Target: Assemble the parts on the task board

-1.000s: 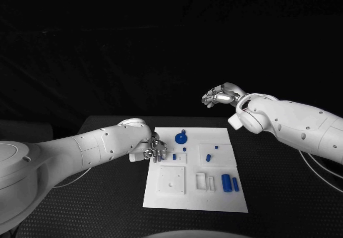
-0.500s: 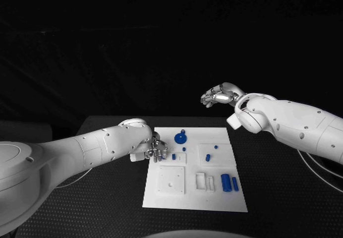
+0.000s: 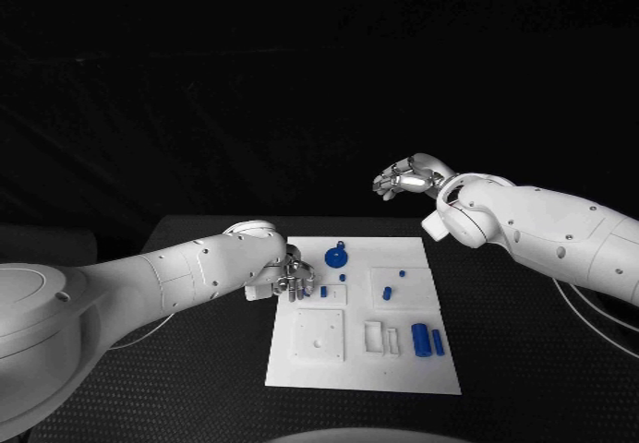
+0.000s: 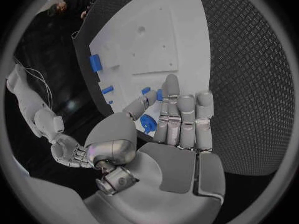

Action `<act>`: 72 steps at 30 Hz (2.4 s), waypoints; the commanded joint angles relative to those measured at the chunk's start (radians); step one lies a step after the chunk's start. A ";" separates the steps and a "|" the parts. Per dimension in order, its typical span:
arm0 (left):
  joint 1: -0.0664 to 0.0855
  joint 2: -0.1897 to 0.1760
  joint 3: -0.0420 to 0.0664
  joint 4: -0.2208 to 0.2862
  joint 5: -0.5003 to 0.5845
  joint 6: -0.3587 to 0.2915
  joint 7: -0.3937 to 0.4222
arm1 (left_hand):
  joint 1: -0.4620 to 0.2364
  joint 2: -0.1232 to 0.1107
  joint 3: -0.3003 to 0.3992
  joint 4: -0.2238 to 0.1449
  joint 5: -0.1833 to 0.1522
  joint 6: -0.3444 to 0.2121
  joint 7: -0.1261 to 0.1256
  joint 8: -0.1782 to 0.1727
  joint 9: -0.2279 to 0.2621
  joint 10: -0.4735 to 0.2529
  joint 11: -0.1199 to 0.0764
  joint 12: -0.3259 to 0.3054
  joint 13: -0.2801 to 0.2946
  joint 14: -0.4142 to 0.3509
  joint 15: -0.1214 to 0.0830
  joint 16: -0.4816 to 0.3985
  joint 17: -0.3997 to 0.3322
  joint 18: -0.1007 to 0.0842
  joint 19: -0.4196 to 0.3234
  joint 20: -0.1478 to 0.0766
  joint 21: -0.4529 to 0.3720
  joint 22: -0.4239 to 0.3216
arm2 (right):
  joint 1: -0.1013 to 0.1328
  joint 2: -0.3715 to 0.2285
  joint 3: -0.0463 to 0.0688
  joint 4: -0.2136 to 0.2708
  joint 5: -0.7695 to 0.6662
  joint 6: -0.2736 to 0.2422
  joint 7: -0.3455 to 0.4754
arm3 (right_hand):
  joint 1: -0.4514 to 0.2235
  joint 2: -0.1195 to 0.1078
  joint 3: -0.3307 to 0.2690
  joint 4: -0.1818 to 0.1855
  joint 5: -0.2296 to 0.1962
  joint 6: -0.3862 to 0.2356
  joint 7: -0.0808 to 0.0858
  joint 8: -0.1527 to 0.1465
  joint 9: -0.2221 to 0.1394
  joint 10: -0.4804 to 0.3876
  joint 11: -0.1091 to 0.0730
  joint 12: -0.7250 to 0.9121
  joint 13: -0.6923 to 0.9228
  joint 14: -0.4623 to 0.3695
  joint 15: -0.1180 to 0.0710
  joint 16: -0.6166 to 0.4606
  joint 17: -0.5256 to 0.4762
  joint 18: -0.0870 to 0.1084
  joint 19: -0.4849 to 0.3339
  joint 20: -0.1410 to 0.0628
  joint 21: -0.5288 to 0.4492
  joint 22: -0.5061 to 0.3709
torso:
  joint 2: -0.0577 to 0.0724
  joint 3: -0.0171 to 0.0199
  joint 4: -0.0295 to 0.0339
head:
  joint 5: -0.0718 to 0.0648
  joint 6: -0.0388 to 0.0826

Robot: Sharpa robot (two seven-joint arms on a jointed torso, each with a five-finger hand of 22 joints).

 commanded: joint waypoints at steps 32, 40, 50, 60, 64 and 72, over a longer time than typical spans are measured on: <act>-0.011 0.013 0.001 -0.018 -0.021 0.004 0.019 | 0.013 0.013 0.064 0.025 -0.003 0.000 -0.002 0.000 0.008 0.016 -0.029 0.013 0.016 0.051 -0.062 0.013 -0.006 0.025 0.000 -0.099 0.012 0.022 | 0.000 -0.002 0.001 0.006 0.000 0.006 0.009 | 0.012 0.001 -0.004 0.000 0.002 -0.007 0.001 0.006 -0.002 0.011 -0.002 -0.005 -0.008 0.000 0.004 -0.005 -0.004 -0.009 0.000 0.001 -0.007 0.005 | 0.000 -0.0005 0.0010 | -0.007 -0.007; -0.011 0.015 0.001 -0.020 -0.023 -0.004 0.022 | 0.013 0.013 0.064 0.026 -0.004 0.000 -0.002 -0.001 0.009 0.015 -0.029 0.014 0.018 0.051 -0.062 0.015 -0.007 0.025 0.000 -0.099 0.014 0.022 | 0.000 -0.001 0.001 0.008 0.000 0.008 0.008 | 0.013 0.001 -0.004 0.000 0.002 -0.006 0.001 0.006 -0.003 0.012 -0.002 -0.006 -0.009 0.000 0.004 -0.005 -0.005 -0.008 0.000 0.001 -0.008 0.006 | 0.000 0.0001 0.0012 | -0.008 -0.005; -0.011 0.016 0.001 -0.019 -0.037 -0.014 0.030 | 0.014 0.014 0.064 0.026 -0.008 -0.001 -0.002 -0.002 0.010 0.012 -0.029 0.016 0.022 0.050 -0.062 0.016 -0.009 0.025 -0.001 -0.099 0.015 0.021 | 0.000 -0.002 0.001 0.008 0.000 0.008 0.008 | 0.013 0.001 -0.005 0.000 0.002 -0.006 0.000 0.007 -0.003 0.012 -0.003 -0.006 -0.011 0.000 0.004 -0.005 -0.005 -0.009 0.000 0.001 -0.008 0.006 | 0.000 0.0002 0.0007 | -0.008 -0.005; -0.011 0.012 0.001 -0.015 -0.049 -0.023 0.034 | 0.015 0.014 0.064 0.026 -0.008 -0.001 -0.002 -0.002 0.011 0.011 -0.029 0.016 0.023 0.050 -0.062 0.016 -0.010 0.025 -0.001 -0.099 0.016 0.021 | 0.000 -0.002 0.001 0.008 0.000 0.009 0.008 | 0.013 0.001 -0.005 0.000 0.003 -0.006 0.000 0.007 -0.003 0.013 -0.003 -0.006 -0.012 0.000 0.004 -0.005 -0.006 -0.009 0.000 0.001 -0.009 0.007 | 0.000 0.0002 0.0013 | -0.010 -0.007; -0.011 0.012 0.001 -0.013 -0.054 -0.023 0.033 | 0.015 0.014 0.064 0.026 -0.008 -0.001 -0.002 -0.002 0.011 0.011 -0.029 0.017 0.024 0.050 -0.062 0.016 -0.011 0.026 -0.001 -0.099 0.016 0.021 | 0.000 -0.002 0.001 0.008 0.000 0.010 0.007 | 0.013 0.001 -0.005 0.000 0.003 -0.006 0.000 0.007 -0.003 0.013 -0.003 -0.006 -0.012 0.000 0.004 -0.005 -0.006 -0.009 0.000 0.001 -0.009 0.007 | 0.001 0.0001 0.0009 | -0.009 -0.007; -0.011 0.014 0.001 -0.016 -0.055 -0.014 0.032 | 0.016 0.014 0.064 0.026 -0.009 -0.001 -0.002 -0.003 0.012 0.010 -0.029 0.017 0.025 0.049 -0.062 0.017 -0.011 0.026 -0.001 -0.099 0.016 0.021 | 0.000 -0.001 0.001 0.008 0.000 0.013 0.006 | 0.013 0.001 -0.005 0.000 0.003 -0.006 0.000 0.008 -0.003 0.013 -0.003 -0.006 -0.013 0.000 0.004 -0.006 -0.006 -0.009 0.000 0.001 -0.010 0.007 | 0.000 0.0000 0.0011 | -0.007 -0.006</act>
